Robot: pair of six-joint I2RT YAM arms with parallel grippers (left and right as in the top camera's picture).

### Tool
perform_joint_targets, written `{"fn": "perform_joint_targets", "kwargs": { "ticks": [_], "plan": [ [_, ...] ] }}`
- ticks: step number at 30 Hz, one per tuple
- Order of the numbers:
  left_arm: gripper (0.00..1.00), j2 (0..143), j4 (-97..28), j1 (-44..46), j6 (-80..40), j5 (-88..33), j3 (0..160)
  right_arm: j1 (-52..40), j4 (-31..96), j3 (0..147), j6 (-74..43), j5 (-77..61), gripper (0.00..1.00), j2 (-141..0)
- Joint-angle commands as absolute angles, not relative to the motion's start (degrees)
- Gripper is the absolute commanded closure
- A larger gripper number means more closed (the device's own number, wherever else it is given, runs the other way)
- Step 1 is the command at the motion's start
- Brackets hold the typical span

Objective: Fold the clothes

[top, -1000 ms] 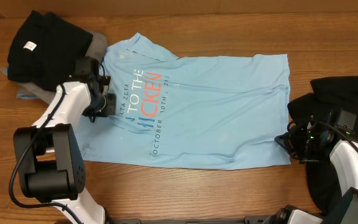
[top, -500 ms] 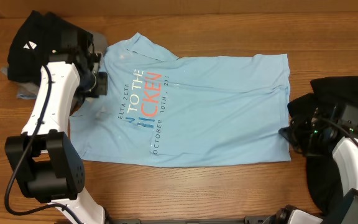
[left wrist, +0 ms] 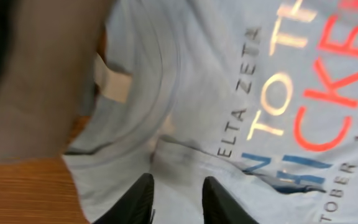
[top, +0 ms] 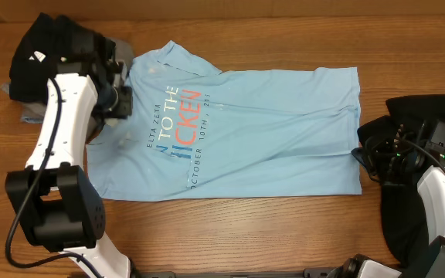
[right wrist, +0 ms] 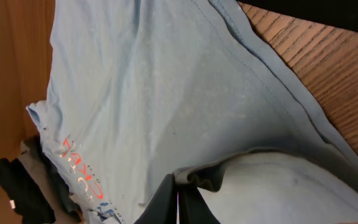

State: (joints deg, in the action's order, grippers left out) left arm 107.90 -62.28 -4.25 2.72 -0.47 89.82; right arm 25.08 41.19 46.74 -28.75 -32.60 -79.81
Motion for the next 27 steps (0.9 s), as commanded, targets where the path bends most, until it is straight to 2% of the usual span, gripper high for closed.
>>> {"fn": "perform_joint_targets", "kwargs": {
  "ticks": [1,5,17,24,26,27],
  "plan": [
    [0.68,108.38,-59.72,-4.54,0.86,-1.04,82.02,25.15,41.32,48.07,-29.19,-32.69,0.96,-79.20],
    [0.54,108.38,-54.11,-4.58,0.89,-0.89,75.22,25.15,41.65,48.07,-29.19,-32.67,0.96,-79.20],
    [0.53,108.38,-45.76,-4.47,1.28,-1.13,68.71,25.15,41.67,48.07,-29.19,-32.67,0.96,-79.18],
    [0.59,108.38,-46.24,-4.47,1.28,-0.91,67.88,25.15,41.60,48.07,-29.23,-32.69,0.96,-79.18],
    [0.64,108.38,-46.13,-4.47,1.30,-0.89,67.83,25.15,41.65,48.07,-29.21,-32.69,0.96,-79.18],
    [0.72,108.38,-46.02,-4.47,1.30,-0.91,67.83,25.15,41.65,48.07,-29.21,-32.69,0.96,-79.20]
  ]
}}
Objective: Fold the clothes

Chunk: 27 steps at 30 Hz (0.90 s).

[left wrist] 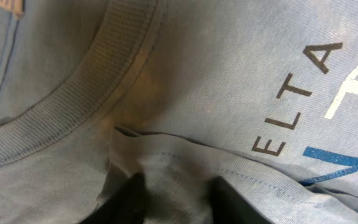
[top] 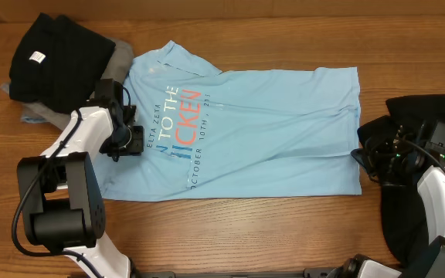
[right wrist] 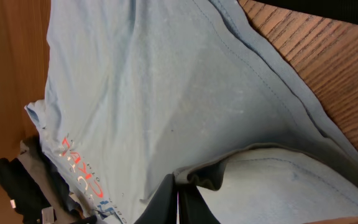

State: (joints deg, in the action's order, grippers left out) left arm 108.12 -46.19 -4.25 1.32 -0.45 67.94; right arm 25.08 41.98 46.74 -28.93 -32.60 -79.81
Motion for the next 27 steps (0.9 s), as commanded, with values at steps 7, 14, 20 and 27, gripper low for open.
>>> {"fn": "perform_joint_targets", "kwargs": {
  "ticks": [7,14,20,27],
  "plan": [
    [0.96,108.27,-48.12,-4.47,1.21,-0.93,69.36,25.15,41.63,48.07,-29.23,-32.69,0.96,-79.18],
    [0.96,108.20,-57.10,-4.49,1.08,-0.93,78.67,25.15,41.63,48.07,-29.23,-32.67,0.96,-79.18],
    [0.96,108.20,-60.51,-4.47,1.10,-1.08,85.54,25.15,41.60,48.07,-29.23,-32.67,0.96,-79.18],
    [0.96,108.20,-62.43,-4.47,1.28,-1.15,90.74,25.15,41.56,48.07,-31.55,-31.18,0.96,-79.18]
  ]
}}
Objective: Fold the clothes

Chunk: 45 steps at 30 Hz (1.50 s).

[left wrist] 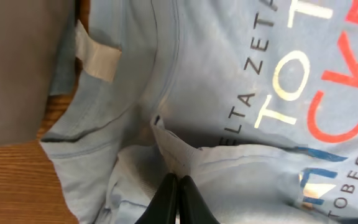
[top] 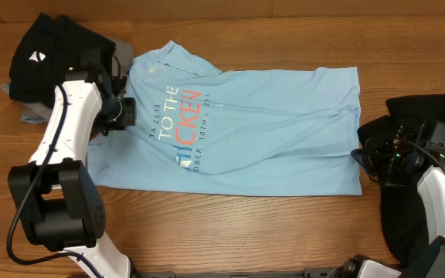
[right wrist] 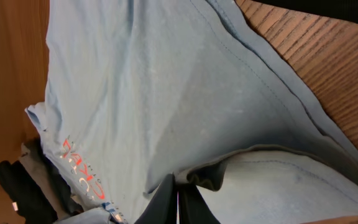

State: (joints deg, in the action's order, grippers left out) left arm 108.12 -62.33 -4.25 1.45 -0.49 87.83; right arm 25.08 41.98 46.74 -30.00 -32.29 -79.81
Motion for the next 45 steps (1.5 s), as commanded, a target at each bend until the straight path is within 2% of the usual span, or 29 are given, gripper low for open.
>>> {"fn": "perform_joint_targets", "kwargs": {
  "ticks": [1,26,37,45],
  "plan": [
    [0.96,108.20,-62.54,-4.47,1.30,-1.15,91.90,25.15,41.45,48.07,-31.77,-30.92,0.96,-79.18],
    [0.96,108.20,-52.18,-3.53,1.78,-4.05,93.17,25.15,36.36,48.07,-31.55,-30.96,0.96,-79.18],
    [0.96,108.22,-51.48,-3.18,2.20,-4.05,93.17,25.15,35.88,48.07,-31.53,-30.94,0.96,-79.20],
    [0.96,108.22,-52.45,-3.20,2.68,-3.88,93.17,25.15,29.36,48.07,-31.55,-30.94,0.96,-79.37]
  ]
}}
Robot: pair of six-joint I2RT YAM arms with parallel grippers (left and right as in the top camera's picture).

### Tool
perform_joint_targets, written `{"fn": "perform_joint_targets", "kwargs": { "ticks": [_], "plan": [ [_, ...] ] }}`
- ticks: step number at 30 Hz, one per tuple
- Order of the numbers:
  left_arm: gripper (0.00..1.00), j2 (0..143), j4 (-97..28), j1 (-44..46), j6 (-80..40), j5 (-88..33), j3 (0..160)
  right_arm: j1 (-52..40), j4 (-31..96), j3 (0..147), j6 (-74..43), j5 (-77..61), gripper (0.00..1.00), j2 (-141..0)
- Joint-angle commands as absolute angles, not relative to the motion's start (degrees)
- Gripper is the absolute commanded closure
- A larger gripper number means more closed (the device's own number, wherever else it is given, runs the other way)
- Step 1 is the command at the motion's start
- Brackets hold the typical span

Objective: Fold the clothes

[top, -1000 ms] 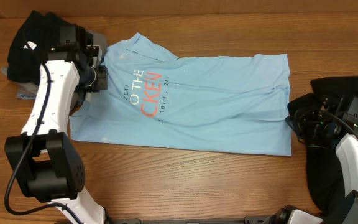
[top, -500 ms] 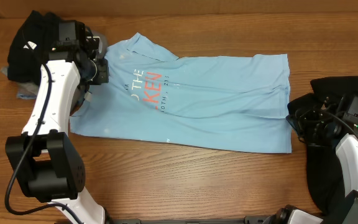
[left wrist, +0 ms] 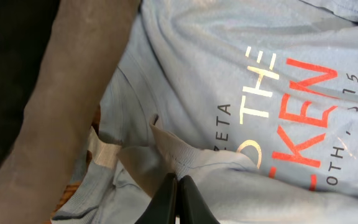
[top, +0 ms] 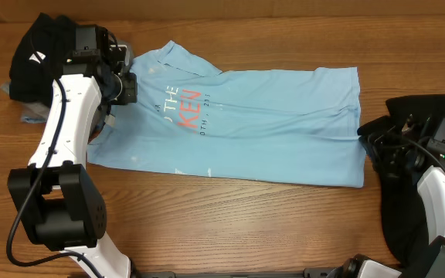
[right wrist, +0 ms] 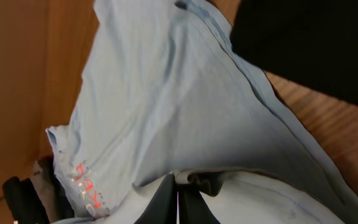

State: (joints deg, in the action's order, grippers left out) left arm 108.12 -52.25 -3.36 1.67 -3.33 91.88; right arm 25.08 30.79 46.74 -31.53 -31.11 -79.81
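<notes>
A light blue T-shirt (top: 253, 127) with red and white print lies lengthwise across the wooden table (top: 230, 232). Its near long edge is raised and drawn toward the far side, covering part of the print. My left gripper (top: 128, 86) is at the collar end, shut on a pinched fold of the shirt (left wrist: 241, 74); the left gripper's tips (left wrist: 177, 182) meet on the cloth. My right gripper (top: 364, 135) is at the hem end, and the right gripper's tips (right wrist: 178, 182) are shut on the shirt's hem (right wrist: 166, 106).
A folded black garment (top: 41, 46) on grey cloth (top: 29, 116) lies at the far left, close behind my left arm. More black cloth (top: 419, 116) sits at the right edge under my right arm.
My left gripper has moved toward the far edge with the shirt fold in it, and the right has shifted slightly the same way. The near edge has drawn back; less of the print shows.
First my left gripper was open over the collar area while the right was shut on the hem. Then the left was down on the shirt, open round a fold. Then it was shut on that fold, and now both ends are held further back.
</notes>
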Motion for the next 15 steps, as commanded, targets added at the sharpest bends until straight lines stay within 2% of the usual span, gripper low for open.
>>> {"fn": "perform_joint_targets", "kwargs": {
  "ticks": [1,15],
  "plan": [
    [0.96,108.22,-52.51,-3.20,2.68,-3.88,93.17,25.15,28.60,48.07,-31.57,-30.96,0.96,-79.37],
    [0.96,108.22,-53.80,-3.20,2.66,-1.89,93.17,25.15,26.94,48.01,-31.77,-29.63,0.95,-81.14]
  ]
}}
